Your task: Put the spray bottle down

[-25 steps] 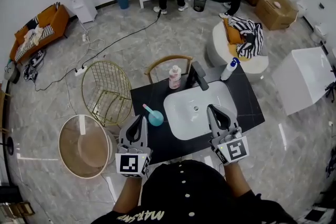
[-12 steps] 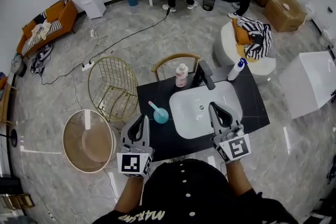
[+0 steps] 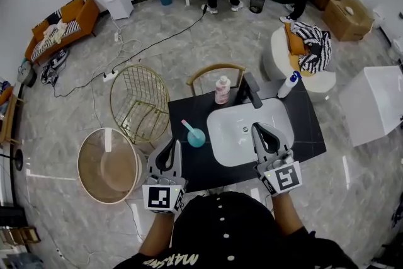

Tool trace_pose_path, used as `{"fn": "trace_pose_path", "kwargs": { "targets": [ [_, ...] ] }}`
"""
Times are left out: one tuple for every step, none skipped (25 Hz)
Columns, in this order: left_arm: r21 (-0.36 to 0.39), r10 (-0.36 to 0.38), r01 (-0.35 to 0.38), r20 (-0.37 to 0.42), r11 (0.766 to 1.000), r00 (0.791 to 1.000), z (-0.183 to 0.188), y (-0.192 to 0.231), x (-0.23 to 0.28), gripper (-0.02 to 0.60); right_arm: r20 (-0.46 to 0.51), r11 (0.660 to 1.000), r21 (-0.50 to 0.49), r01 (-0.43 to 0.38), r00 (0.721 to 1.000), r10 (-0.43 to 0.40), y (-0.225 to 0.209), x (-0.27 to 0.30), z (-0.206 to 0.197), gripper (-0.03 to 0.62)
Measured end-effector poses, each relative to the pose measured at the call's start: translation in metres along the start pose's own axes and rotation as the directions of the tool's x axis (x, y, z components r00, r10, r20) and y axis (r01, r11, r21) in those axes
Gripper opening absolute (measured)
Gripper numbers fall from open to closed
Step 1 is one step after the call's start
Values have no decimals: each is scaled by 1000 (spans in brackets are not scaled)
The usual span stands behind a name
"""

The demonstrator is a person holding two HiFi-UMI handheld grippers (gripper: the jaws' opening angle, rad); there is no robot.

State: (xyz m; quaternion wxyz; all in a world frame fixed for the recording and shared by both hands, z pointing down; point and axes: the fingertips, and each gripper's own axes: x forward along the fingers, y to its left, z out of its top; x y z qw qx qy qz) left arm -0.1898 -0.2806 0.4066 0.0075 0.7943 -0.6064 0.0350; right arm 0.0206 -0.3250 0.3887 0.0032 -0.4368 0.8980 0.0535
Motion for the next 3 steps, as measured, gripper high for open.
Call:
{"fn": "trace_pose_path", "kwargs": {
  "targets": [
    [2, 0, 0, 0, 1000, 1000, 0, 0, 0, 16, -1, 1000, -1, -2, 1000, 2, 0, 0, 0, -5],
    [3, 0, 0, -2, 1000, 1000, 0, -1, -1, 16, -1, 1000, -1, -4, 1000, 4, 1, 0, -1, -5],
    [4, 0, 0, -3, 1000, 1000, 0, -1, -1, 15, -1, 1000, 0, -7, 1000, 7, 1, 0, -1, -5]
  ]
}}
